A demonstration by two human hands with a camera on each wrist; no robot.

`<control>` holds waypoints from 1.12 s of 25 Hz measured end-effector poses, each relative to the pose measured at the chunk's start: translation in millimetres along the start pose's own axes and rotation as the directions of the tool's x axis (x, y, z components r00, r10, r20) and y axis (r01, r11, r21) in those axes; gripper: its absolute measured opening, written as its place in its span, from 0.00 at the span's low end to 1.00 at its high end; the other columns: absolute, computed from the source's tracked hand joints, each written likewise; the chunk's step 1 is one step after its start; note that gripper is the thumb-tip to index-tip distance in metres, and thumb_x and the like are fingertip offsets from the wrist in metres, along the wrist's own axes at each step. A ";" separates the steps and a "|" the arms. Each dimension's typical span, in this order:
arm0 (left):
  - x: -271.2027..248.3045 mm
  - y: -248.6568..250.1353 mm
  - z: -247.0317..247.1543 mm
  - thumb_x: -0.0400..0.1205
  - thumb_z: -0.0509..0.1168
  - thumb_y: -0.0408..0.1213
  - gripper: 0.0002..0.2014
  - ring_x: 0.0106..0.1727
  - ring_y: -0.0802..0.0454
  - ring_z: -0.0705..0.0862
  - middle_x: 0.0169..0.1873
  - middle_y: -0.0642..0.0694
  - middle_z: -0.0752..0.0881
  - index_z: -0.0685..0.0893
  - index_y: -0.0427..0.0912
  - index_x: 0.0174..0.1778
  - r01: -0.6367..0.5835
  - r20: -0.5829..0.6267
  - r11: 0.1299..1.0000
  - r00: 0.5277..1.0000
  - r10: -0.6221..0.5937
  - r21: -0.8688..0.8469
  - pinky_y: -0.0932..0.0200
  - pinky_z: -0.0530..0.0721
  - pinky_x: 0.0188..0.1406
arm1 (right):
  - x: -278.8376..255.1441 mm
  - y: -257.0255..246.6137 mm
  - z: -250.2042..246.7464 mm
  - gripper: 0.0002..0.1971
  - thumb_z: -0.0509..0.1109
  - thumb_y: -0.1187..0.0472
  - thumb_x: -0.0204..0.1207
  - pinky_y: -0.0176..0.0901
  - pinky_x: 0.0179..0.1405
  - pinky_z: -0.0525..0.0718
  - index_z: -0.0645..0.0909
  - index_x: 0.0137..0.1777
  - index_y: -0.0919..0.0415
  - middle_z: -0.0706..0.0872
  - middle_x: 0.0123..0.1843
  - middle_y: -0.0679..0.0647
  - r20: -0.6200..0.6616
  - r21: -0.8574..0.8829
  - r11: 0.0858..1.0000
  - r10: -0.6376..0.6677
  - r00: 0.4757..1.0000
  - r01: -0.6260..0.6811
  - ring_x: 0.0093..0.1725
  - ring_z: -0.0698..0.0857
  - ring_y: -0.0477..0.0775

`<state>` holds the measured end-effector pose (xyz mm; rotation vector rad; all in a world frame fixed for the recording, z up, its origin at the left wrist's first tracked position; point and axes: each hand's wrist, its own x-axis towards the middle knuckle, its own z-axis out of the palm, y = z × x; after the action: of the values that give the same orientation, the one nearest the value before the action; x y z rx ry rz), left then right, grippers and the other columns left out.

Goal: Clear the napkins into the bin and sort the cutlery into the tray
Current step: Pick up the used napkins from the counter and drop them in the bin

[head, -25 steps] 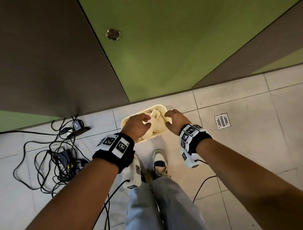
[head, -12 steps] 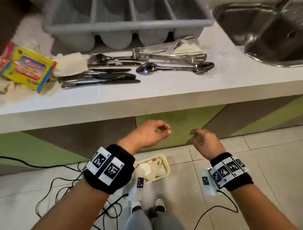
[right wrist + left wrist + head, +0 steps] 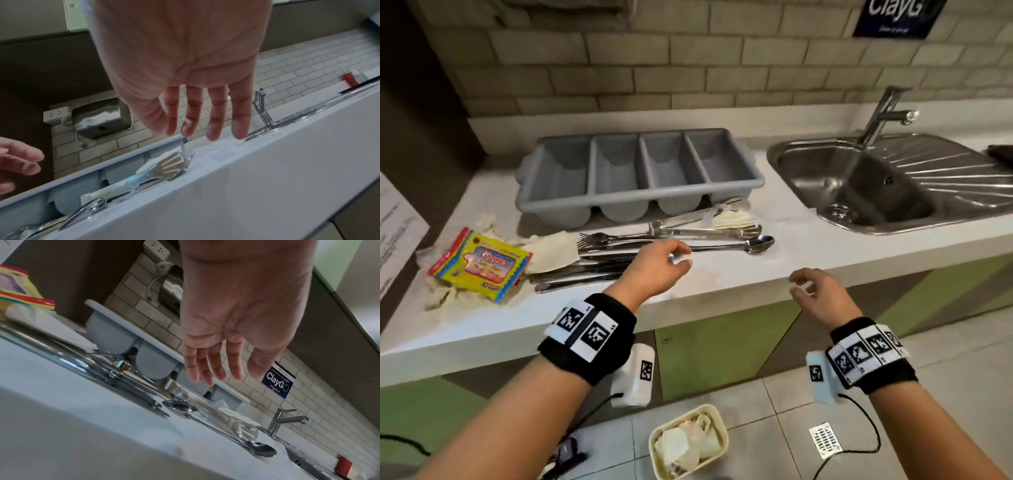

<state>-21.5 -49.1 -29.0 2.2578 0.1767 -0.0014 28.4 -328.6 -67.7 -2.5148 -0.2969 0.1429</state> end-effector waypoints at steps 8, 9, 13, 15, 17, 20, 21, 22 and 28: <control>94.0 38.5 31.5 0.75 0.70 0.45 0.23 0.70 0.42 0.75 0.67 0.38 0.74 0.79 0.47 0.67 -0.017 0.024 0.973 1.000 0.011 0.229 0.56 0.69 0.74 | 119.0 7.3 -38.6 0.15 0.71 0.61 0.73 0.45 0.68 0.71 0.81 0.59 0.61 0.76 0.67 0.64 -0.018 -0.132 0.990 -0.053 0.998 0.050 0.65 0.78 0.63; 105.4 42.2 39.3 0.74 0.71 0.46 0.24 0.70 0.43 0.74 0.68 0.40 0.73 0.79 0.49 0.67 -0.029 0.046 0.966 0.999 0.018 0.257 0.54 0.69 0.76 | 135.2 9.4 -40.0 0.16 0.71 0.59 0.73 0.46 0.71 0.69 0.81 0.61 0.60 0.74 0.69 0.64 0.004 -0.150 0.987 -0.060 0.998 0.060 0.68 0.76 0.63; 139.7 49.8 61.1 0.74 0.69 0.49 0.23 0.70 0.44 0.74 0.69 0.47 0.74 0.78 0.53 0.66 -0.063 0.082 0.904 0.996 0.031 0.423 0.46 0.72 0.73 | 193.4 16.7 -37.6 0.24 0.69 0.50 0.74 0.55 0.79 0.62 0.73 0.70 0.51 0.65 0.79 0.59 0.165 -0.307 0.943 -0.078 0.983 0.126 0.78 0.63 0.61; 148.8 50.5 68.1 0.75 0.66 0.49 0.22 0.70 0.45 0.75 0.69 0.48 0.76 0.78 0.53 0.67 -0.070 0.112 0.864 0.994 0.015 0.498 0.47 0.72 0.71 | 211.6 18.9 -32.1 0.30 0.68 0.45 0.73 0.63 0.80 0.58 0.64 0.75 0.42 0.57 0.83 0.54 0.288 -0.389 0.908 -0.044 0.957 0.159 0.82 0.53 0.59; 154.4 49.3 73.0 0.76 0.64 0.48 0.22 0.71 0.45 0.75 0.70 0.47 0.77 0.76 0.54 0.68 -0.066 0.136 0.843 0.991 -0.008 0.534 0.47 0.71 0.72 | 222.5 20.7 -26.2 0.36 0.68 0.42 0.71 0.70 0.79 0.52 0.55 0.77 0.36 0.49 0.85 0.48 0.390 -0.425 0.891 0.018 0.921 0.162 0.84 0.45 0.59; 161.5 47.2 76.6 0.78 0.62 0.49 0.22 0.71 0.44 0.76 0.70 0.46 0.78 0.76 0.54 0.69 -0.048 0.153 0.844 0.987 -0.041 0.533 0.48 0.71 0.73 | 233.1 22.7 -19.8 0.43 0.72 0.41 0.67 0.75 0.77 0.47 0.50 0.77 0.32 0.44 0.85 0.45 0.461 -0.438 0.879 0.038 0.887 0.189 0.83 0.41 0.64; 163.4 46.4 76.5 0.78 0.62 0.49 0.21 0.70 0.43 0.77 0.70 0.46 0.78 0.76 0.55 0.69 -0.045 0.153 0.843 0.987 -0.045 0.535 0.48 0.72 0.72 | 235.2 22.7 -17.5 0.43 0.73 0.42 0.66 0.76 0.77 0.47 0.51 0.77 0.32 0.44 0.85 0.45 0.470 -0.444 0.871 0.026 0.882 0.211 0.83 0.40 0.64; 165.2 45.4 76.5 0.79 0.61 0.49 0.21 0.70 0.43 0.77 0.69 0.46 0.79 0.77 0.55 0.68 -0.045 0.155 0.839 0.987 -0.046 0.542 0.49 0.73 0.72 | 236.6 22.5 -15.0 0.43 0.74 0.42 0.66 0.76 0.77 0.47 0.53 0.77 0.32 0.45 0.85 0.44 0.480 -0.452 0.860 0.011 0.877 0.237 0.83 0.41 0.64; 166.4 40.9 78.1 0.78 0.60 0.49 0.21 0.69 0.44 0.78 0.69 0.49 0.80 0.76 0.55 0.69 -0.112 0.191 0.791 0.982 -0.006 0.602 0.48 0.77 0.69 | 244.8 20.3 -9.4 0.24 0.76 0.56 0.66 0.61 0.70 0.74 0.78 0.64 0.50 0.75 0.73 0.51 0.410 -0.372 0.903 -0.047 0.911 0.213 0.71 0.73 0.61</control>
<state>153.2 -113.6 -57.8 2.8971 0.0057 -0.2760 270.9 -290.3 -80.4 -2.8545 -0.7285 0.5924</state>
